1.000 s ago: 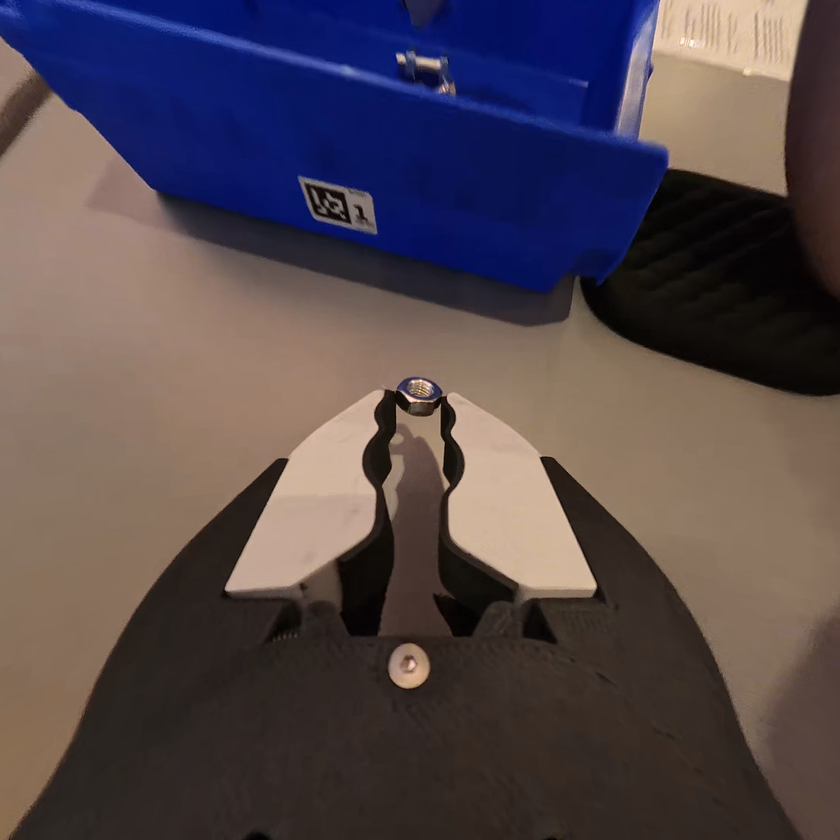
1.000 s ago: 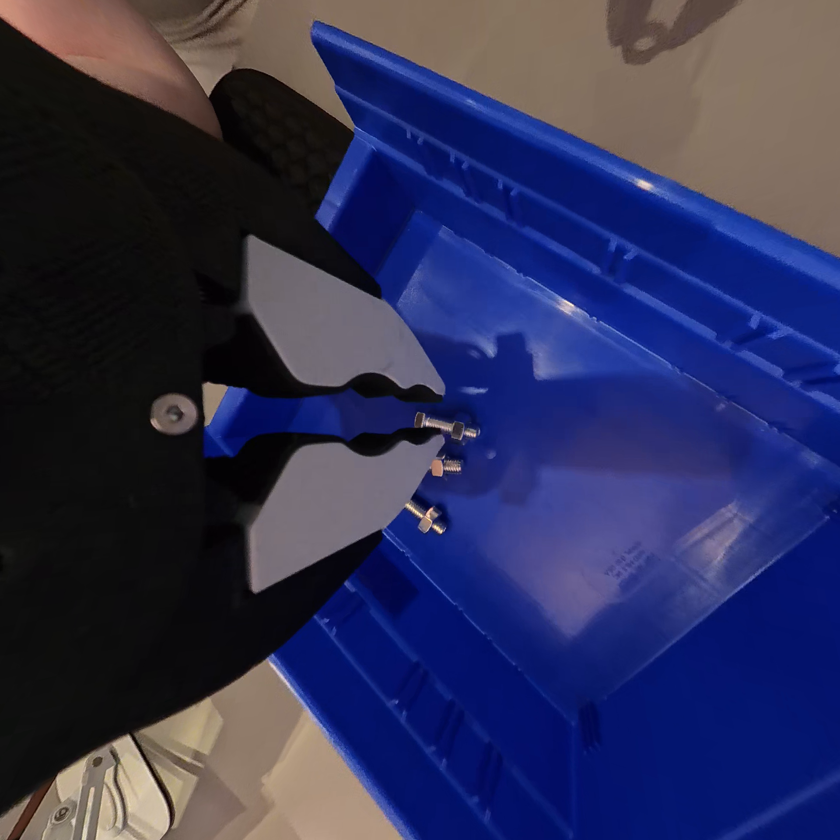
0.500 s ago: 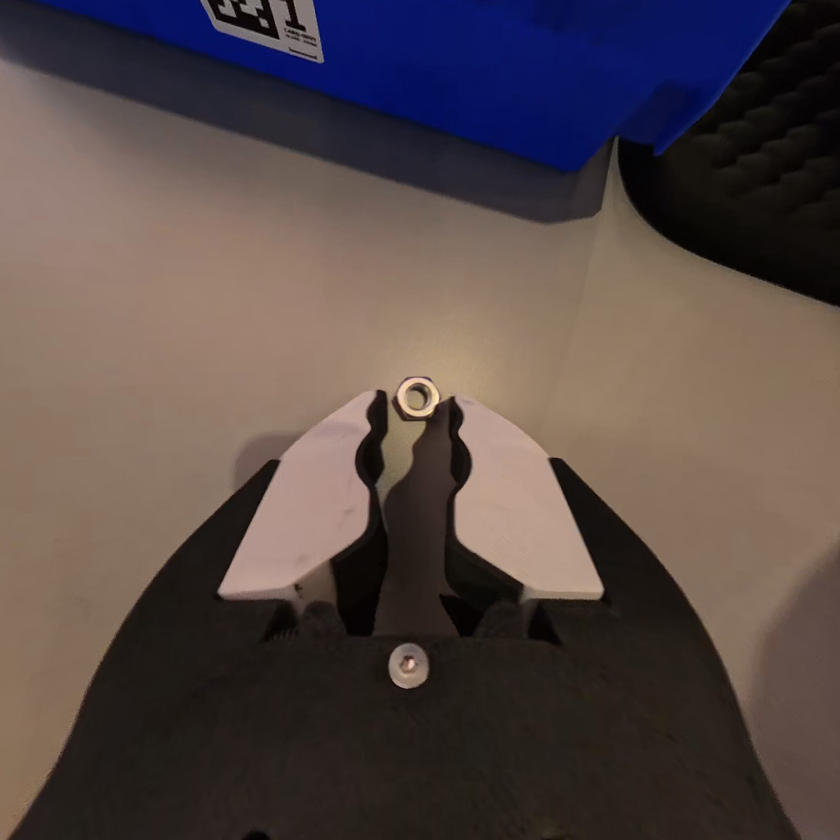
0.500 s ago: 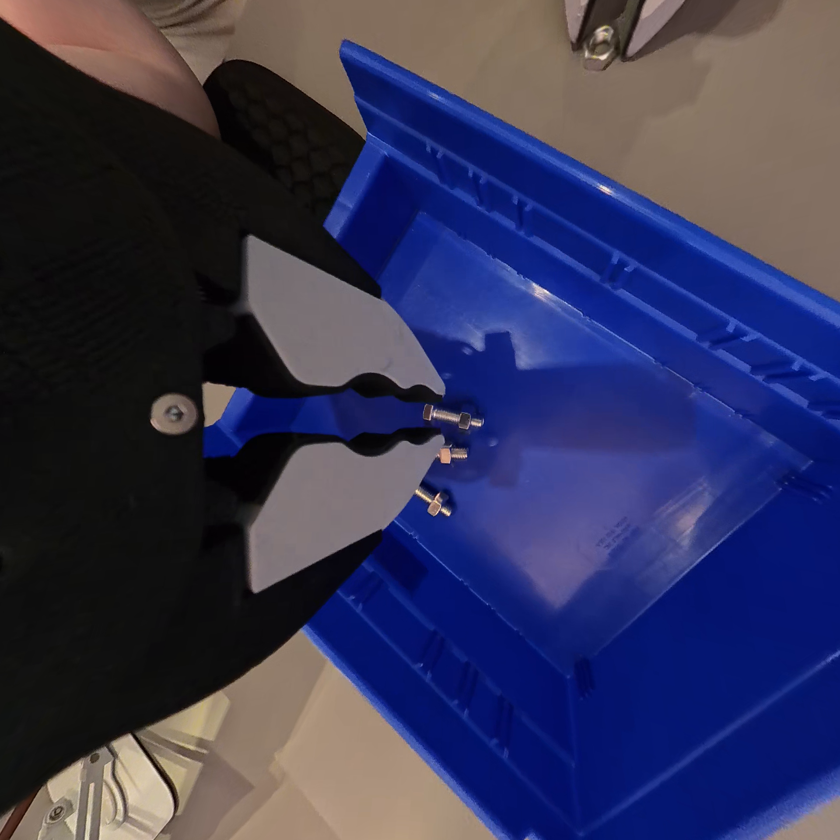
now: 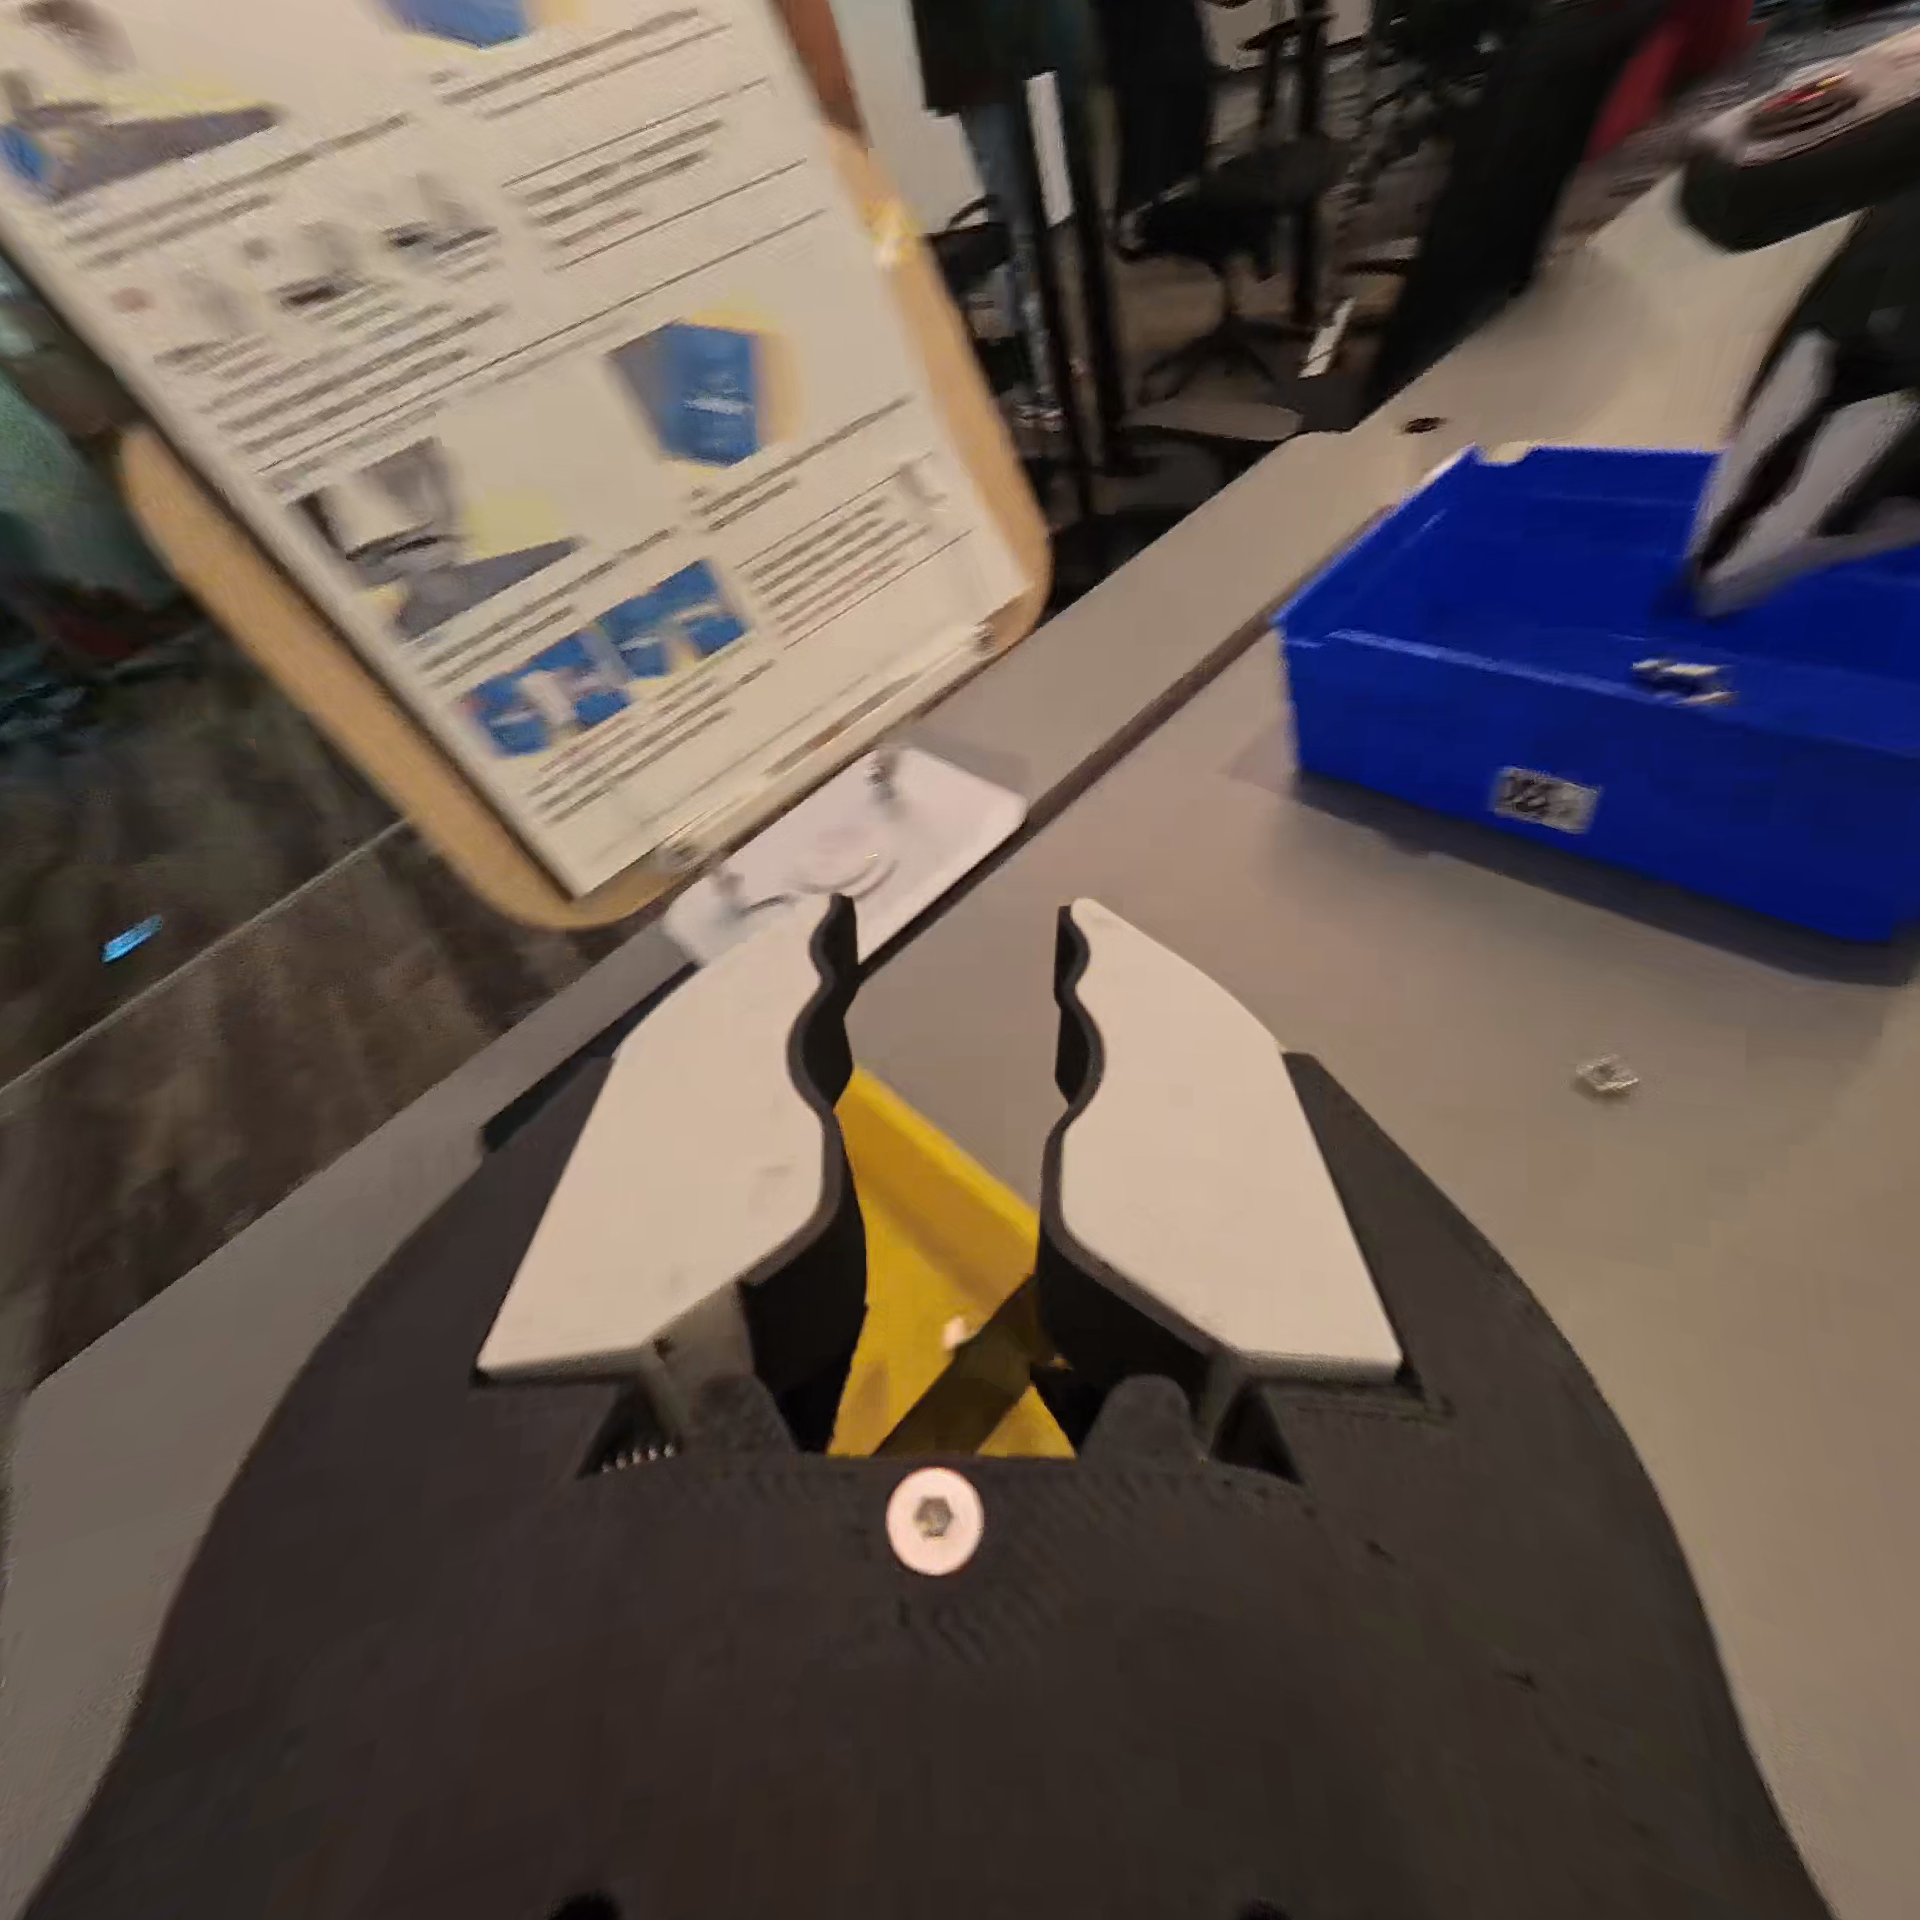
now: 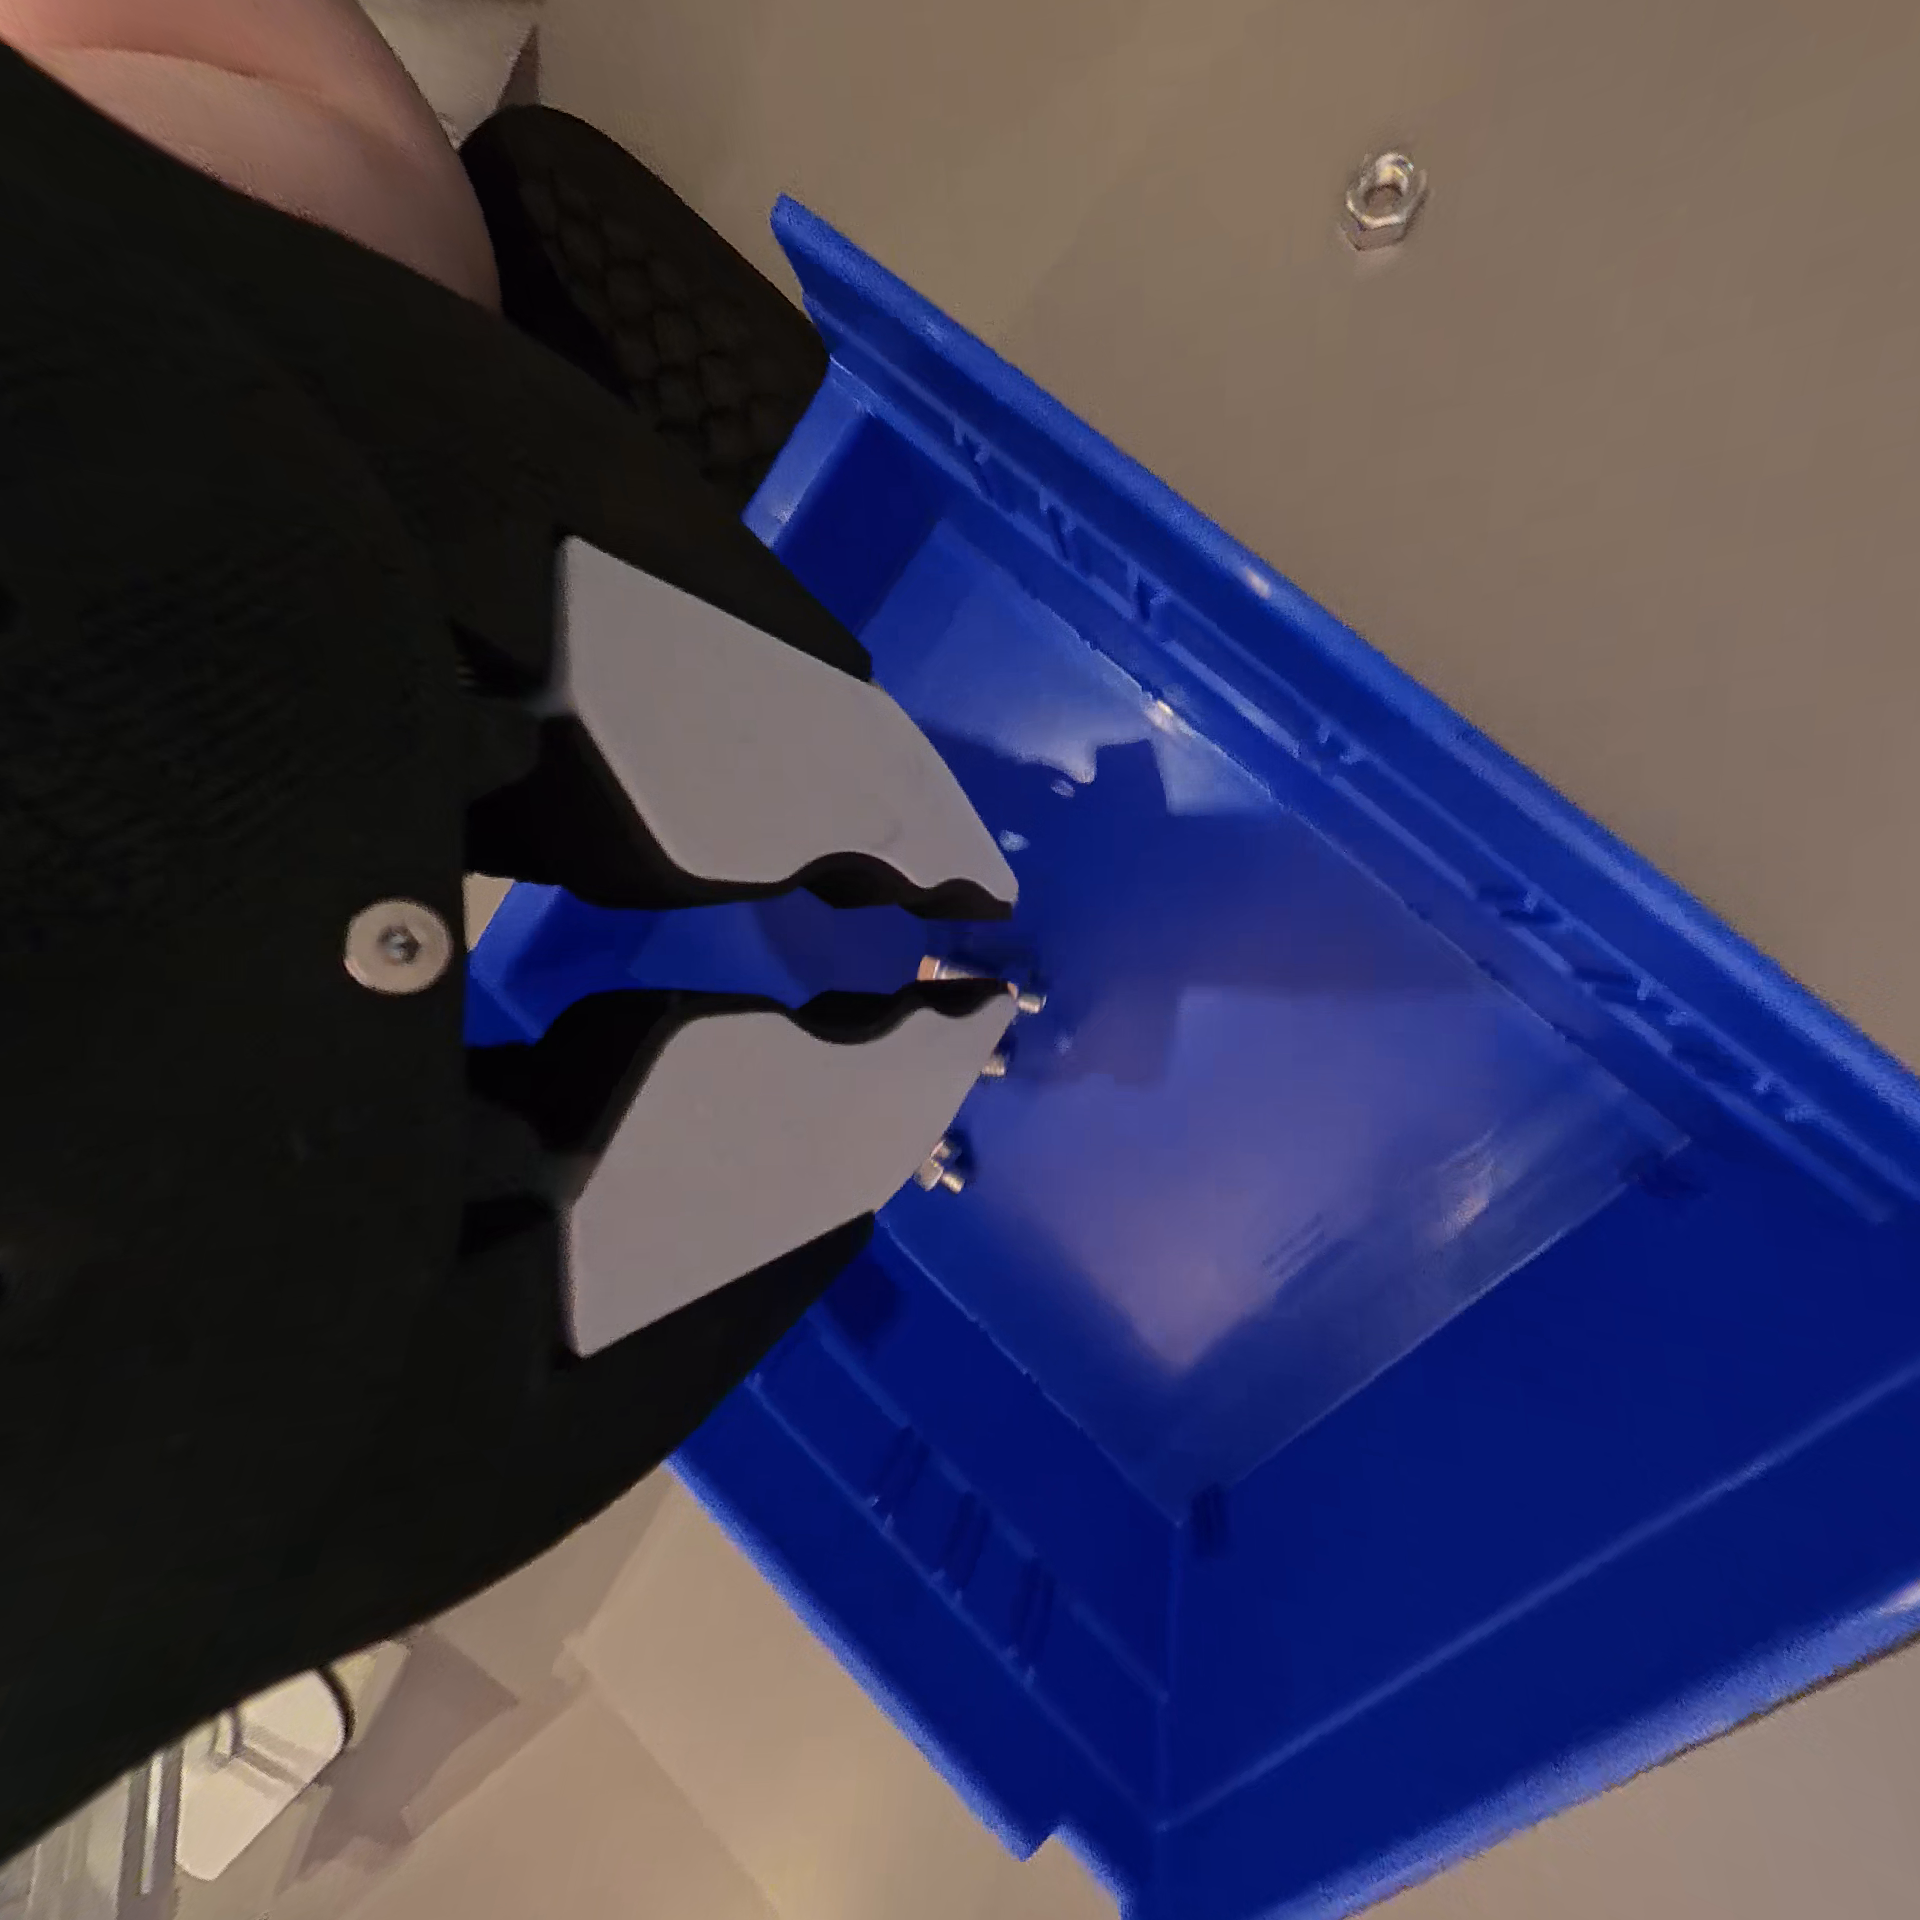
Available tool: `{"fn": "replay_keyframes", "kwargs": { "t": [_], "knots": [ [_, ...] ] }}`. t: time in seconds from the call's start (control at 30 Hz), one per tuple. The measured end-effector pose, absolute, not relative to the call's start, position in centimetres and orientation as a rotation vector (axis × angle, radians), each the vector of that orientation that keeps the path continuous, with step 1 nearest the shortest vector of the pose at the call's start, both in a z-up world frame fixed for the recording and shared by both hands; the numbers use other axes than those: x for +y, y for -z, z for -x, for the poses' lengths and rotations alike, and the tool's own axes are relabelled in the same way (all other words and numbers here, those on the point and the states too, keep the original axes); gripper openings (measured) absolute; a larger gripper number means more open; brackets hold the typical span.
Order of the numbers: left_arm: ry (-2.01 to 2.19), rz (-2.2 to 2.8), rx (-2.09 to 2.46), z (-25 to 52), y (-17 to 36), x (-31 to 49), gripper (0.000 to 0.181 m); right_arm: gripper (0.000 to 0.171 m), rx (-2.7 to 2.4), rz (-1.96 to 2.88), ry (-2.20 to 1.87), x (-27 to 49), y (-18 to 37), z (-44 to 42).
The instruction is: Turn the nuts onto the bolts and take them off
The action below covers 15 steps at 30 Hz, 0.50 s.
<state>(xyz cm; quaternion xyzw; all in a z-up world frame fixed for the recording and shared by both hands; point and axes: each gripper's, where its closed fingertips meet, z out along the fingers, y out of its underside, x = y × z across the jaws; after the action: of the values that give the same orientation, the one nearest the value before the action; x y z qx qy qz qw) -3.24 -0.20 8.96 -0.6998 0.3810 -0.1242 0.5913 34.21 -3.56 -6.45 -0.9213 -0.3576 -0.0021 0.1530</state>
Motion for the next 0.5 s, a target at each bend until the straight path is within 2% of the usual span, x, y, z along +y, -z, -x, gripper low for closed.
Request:
{"fn": "replay_keyframes", "kwargs": {
  "t": [0.17,0.27,0.33,0.5],
  "knots": [
    [0.188,1.716,0.734,10.7,-7.0,3.4,0.037,0.014,-1.048,2.658,0.015,-3.4,7.1,-33.5],
    [0.23,1.747,0.749,11.2,-5.4,4.1,0.034,0.014,-1.032,2.689,0.049,-3.2,7.5,-34.0],
    [0.236,1.776,0.806,11.1,-4.1,4.2,0.025,0.013,-1.014,2.699,0.089,-3.0,7.6,-34.4],
    [0.141,1.879,0.887,12.1,-0.7,4.9,0.014,0.013,-1.027,2.639,0.17,-2.3,6.9,-34.6]
  ]
}}
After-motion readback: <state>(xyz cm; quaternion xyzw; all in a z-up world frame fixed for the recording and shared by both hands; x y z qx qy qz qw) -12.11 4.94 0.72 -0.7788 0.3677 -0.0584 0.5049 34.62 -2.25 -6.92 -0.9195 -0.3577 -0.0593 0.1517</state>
